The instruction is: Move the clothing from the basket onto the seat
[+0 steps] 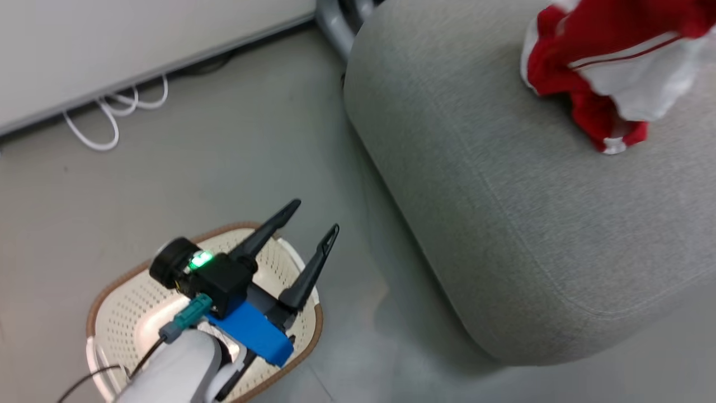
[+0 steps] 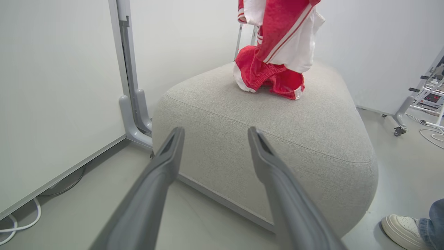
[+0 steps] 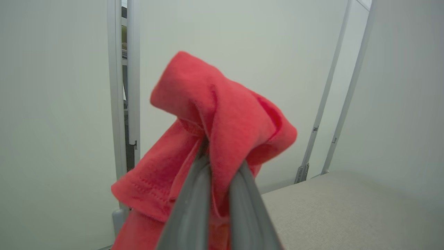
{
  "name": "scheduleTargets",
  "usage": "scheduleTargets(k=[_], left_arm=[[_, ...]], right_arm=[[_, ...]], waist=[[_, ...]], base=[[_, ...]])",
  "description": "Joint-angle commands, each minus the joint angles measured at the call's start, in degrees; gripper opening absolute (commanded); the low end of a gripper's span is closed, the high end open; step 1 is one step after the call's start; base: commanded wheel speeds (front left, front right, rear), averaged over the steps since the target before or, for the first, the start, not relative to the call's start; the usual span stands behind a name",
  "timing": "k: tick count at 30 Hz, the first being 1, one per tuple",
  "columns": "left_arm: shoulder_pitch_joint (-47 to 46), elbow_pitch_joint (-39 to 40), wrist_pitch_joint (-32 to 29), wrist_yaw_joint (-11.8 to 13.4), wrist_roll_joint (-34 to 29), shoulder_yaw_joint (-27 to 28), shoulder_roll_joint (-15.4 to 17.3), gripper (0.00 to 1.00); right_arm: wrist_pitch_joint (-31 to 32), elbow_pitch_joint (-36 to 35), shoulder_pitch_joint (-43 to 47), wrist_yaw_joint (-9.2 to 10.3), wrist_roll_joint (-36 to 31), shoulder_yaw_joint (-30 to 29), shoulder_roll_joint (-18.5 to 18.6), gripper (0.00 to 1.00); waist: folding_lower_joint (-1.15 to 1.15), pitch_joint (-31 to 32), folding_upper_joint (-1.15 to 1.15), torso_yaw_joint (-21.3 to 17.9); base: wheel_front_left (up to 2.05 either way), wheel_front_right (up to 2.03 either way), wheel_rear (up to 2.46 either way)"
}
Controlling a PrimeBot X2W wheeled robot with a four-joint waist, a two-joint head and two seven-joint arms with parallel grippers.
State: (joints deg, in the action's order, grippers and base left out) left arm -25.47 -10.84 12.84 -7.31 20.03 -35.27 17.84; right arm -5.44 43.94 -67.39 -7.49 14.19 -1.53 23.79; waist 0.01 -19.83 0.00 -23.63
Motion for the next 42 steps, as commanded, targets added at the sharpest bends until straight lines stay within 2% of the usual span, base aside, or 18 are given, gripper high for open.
scheduleTargets(k=[1, 4, 10, 16, 22, 23, 25, 26, 35, 42], left_arm=[[-1.1, 0.5, -0.1, -0.2, -0.3, 0.2, 0.8, 1.00], [-3.2, 2.6, -1.0, -0.2, -0.8, 0.0, 2.1, 1.00], [-6.3, 5.3, -2.5, -0.2, -2.0, -1.5, 3.5, 1.00], [-8.2, 4.7, -2.6, -0.2, -1.8, -3.4, 3.9, 1.00], [-8.1, 3.1, -1.4, -0.2, -1.0, -4.5, 3.2, 1.00], [-8.0, 2.7, -1.1, -0.2, -0.9, -4.5, 3.0, 1.00], [-7.6, 2.0, -0.5, -0.2, -0.6, -4.6, 2.6, 1.00], [-7.3, 1.5, -0.2, -0.1, -0.5, -4.7, 2.3, 1.00], [-2.8, -4.0, 2.2, 0.2, 2.2, -3.8, -1.9, 1.00], [3.8, -5.6, 2.4, 0.3, 3.4, 0.9, -5.4, 1.00]], right_arm=[[-0.5, 0.4, -0.5, 0.01, -0.7, -0.5, -0.2, 0.00], [-1.9, 1.6, -0.3, 0.01, -2.3, -4.3, 1.2, 0.00], [-5.6, 7.3, 4.5, 0.01, -5.0, -9.5, -0.1, 0.00], [-7.8, 13.1, 7.8, 0.01, -7.5, -11.9, -1.9, 0.00], [-8.7, 15.6, 8.4, 0.01, -10.4, -11.6, -2.3, 0.00], [-8.9, 15.8, 8.4, 0.01, -10.9, -11.3, -2.4, 0.09], [-9.1, 16.0, 8.6, 0.01, -11.9, -10.9, -2.4, 0.67], [-9.2, 16.0, 8.7, 0.01, -12.2, -10.6, -2.3, 1.00], [-8.7, 16.5, 11.8, 0.01, -14.6, -6.5, -1.1, 1.00], [-7.7, 13.3, 17.3, 0.01, -13.7, -1.5, -0.9, 1.00]], waist=[[-0.01, -5.7, 0.00, 3.6], [-0.01, -9.4, 0.00, 4.7], [-0.01, -13.5, 0.00, 6.1], [-0.01, -14.0, 0.00, 6.6], [-0.01, -12.4, 0.00, 6.6], [-0.01, -12.0, 0.00, 6.7], [-0.01, -11.0, 0.00, 6.8], [-0.01, -10.4, 0.00, 6.9], [-0.01, -0.9, 0.00, 9.4], [-0.01, 8.1, 0.00, 12.7]], base=[[0.00, 0.00, 0.00], [0.00, 0.00, 0.00], [0.00, 0.00, 0.00], [0.00, 0.00, 0.00], [0.00, 0.00, 0.00], [0.00, 0.00, 0.00], [0.00, 0.00, 0.00], [0.00, 0.00, 0.00], [0.00, 0.00, 0.00], [0.00, 0.00, 0.00]])
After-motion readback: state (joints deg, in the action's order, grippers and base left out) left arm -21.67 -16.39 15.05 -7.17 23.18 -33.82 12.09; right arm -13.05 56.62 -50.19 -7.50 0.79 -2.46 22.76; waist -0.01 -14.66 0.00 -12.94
